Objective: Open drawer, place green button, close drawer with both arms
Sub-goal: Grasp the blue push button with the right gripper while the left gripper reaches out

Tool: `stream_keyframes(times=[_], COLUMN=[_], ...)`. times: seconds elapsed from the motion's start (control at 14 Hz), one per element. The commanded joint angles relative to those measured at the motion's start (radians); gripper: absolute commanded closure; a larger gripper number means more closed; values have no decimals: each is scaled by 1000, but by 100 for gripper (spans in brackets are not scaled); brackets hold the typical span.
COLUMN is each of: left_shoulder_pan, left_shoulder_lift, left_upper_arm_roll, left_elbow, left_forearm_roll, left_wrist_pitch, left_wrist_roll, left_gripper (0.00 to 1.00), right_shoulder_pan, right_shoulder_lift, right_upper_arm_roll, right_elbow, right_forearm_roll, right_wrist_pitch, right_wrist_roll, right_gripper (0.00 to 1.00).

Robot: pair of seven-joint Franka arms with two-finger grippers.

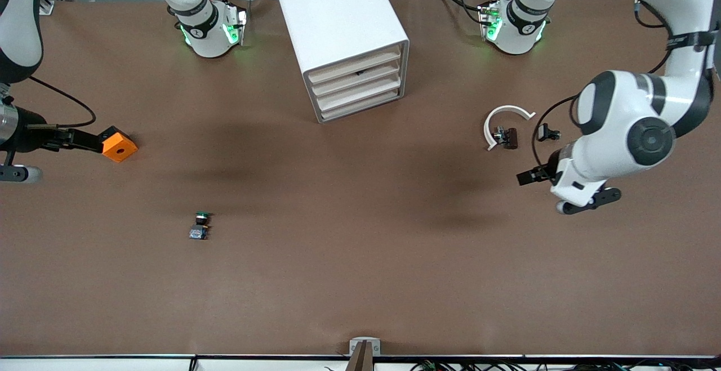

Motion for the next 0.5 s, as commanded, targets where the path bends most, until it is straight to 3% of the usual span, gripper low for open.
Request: stream_keyframes(times=[0.0,0.21,0.43], left_shoulder_pan=[-53,-99,-130], left_shoulder_lift=[60,122,209], left_upper_arm_roll=[2,-6,-8], left_elbow=[63,128,235], left_forearm_roll=[11,-9,-135], left_wrist_pitch=[-9,-34,-106], left_wrist_roll=[-140,-348,-480], left_gripper=[0,0,0], right_shoulder_pan=[2,25,37], right_shoulder_lift=[19,57,110], right_upper_arm_roll=[1,3,5], right_elbow=[19,-36,-140], right_forearm_roll=[8,10,15], right_wrist_pitch=[37,155,377], right_wrist_roll=[2,158,173], right_gripper=[0,0,0])
